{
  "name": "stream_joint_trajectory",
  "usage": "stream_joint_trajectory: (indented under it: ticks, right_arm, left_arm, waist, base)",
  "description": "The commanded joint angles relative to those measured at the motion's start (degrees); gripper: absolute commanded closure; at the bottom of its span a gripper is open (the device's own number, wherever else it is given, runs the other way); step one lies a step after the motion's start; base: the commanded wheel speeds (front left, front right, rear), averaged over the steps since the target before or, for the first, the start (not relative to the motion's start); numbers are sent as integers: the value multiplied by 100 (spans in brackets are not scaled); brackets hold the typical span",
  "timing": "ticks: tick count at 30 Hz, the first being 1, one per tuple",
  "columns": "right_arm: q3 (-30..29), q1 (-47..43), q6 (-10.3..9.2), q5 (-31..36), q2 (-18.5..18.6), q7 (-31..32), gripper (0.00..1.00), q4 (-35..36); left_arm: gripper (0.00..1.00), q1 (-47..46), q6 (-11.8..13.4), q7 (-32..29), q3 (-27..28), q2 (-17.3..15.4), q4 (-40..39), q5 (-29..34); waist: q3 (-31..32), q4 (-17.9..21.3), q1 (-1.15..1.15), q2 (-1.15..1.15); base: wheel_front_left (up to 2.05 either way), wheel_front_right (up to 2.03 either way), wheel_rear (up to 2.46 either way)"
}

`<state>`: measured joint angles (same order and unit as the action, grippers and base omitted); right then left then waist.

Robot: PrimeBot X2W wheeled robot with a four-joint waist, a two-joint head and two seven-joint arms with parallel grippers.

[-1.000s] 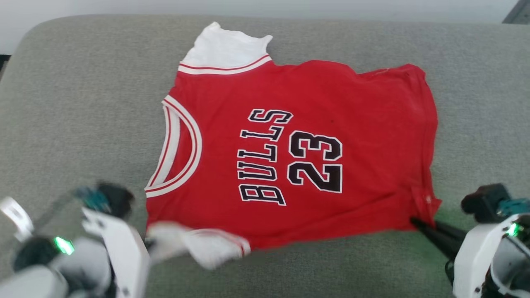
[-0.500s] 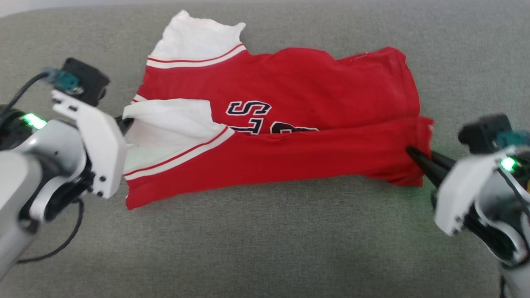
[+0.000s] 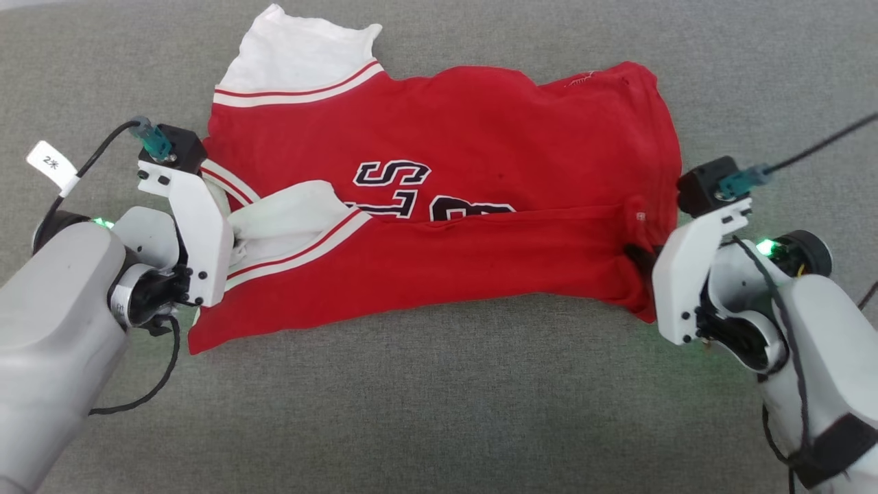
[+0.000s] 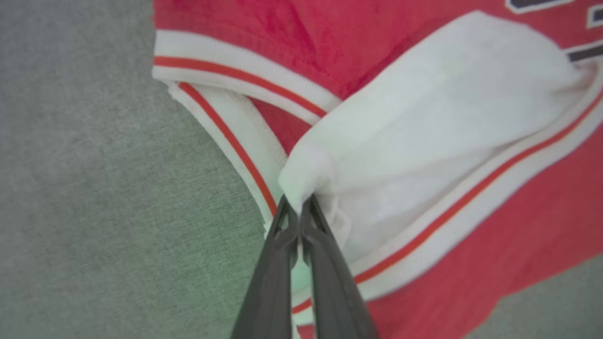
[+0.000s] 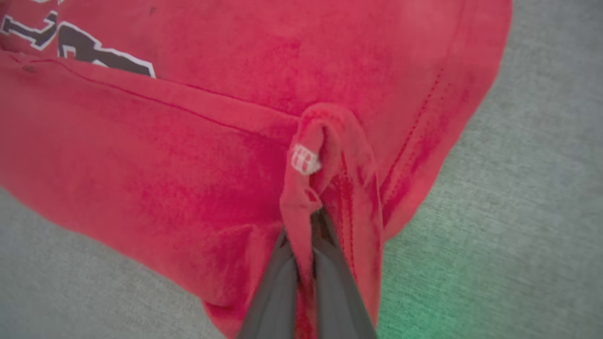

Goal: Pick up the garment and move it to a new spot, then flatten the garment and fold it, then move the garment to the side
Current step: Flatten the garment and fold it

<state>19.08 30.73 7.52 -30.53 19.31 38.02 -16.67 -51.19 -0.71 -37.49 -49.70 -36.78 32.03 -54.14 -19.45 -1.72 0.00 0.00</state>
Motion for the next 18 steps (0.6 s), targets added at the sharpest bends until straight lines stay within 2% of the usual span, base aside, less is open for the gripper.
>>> stream_joint_trajectory:
  ticks: [1, 2, 3, 4, 8, 13, 14, 15, 17, 18]
  right_arm:
    - [101, 63, -6, -41, -35, 136, 94, -191]
    - [197, 92, -6, -59, -22, 184, 67, -240]
    - [224, 120, -6, -104, -23, 175, 17, -284]
    - [218, 151, -6, -126, -26, 155, 0, -327]
    - [196, 100, -7, -190, 76, 40, 0, -177]
    - [-82, -194, -6, -214, 142, -161, 0, 294]
    - [-358, -404, -6, -156, 156, -330, 0, 617]
    - [-358, -404, -6, -156, 156, -330, 0, 617]
    - [-654, -670, -6, -76, 90, -515, 0, 960]
    - [-1048, -951, -6, 49, -35, -755, 0, 1312]
  left_arm:
    - [100, -48, -65, -59, -22, 86, 246, -102]
    - [73, -76, -101, -50, -33, 145, 386, -106]
    - [33, -121, -136, 28, -15, 173, 492, -95]
    - [0, -149, -112, 64, 49, 209, 602, -158]
    - [0, -301, -146, 224, 146, 224, 672, -154]
    - [0, -183, 59, 217, 197, 36, 359, -147]
    - [0, -49, 257, 111, 220, -105, 59, -170]
    - [0, -49, 257, 111, 220, -105, 59, -170]
    - [0, 126, 475, -33, 231, -274, -349, -226]
    - [0, 385, 736, -240, 228, -450, -839, -317]
  waist:
    - [17, 9, 0, 0]
    - [28, 7, 0, 0]
    - [43, 6, 0, 0]
    - [73, 2, 0, 0]
    - [219, -22, 0, 0]
    - [380, -53, 0, 0]
    - [449, -59, 0, 0]
    - [449, -59, 0, 0]
    - [505, -59, 0, 0]
    - [553, -52, 0, 0]
  base:
    - [0, 0, 0]
    - [0, 0, 0]
    - [0, 0, 0]
    - [0, 0, 0]
    - [0, 0, 0]
    - [0, 0, 0]
    - [0, 0, 0]
    - [0, 0, 0]
    - [0, 0, 0]
    - [0, 0, 0]
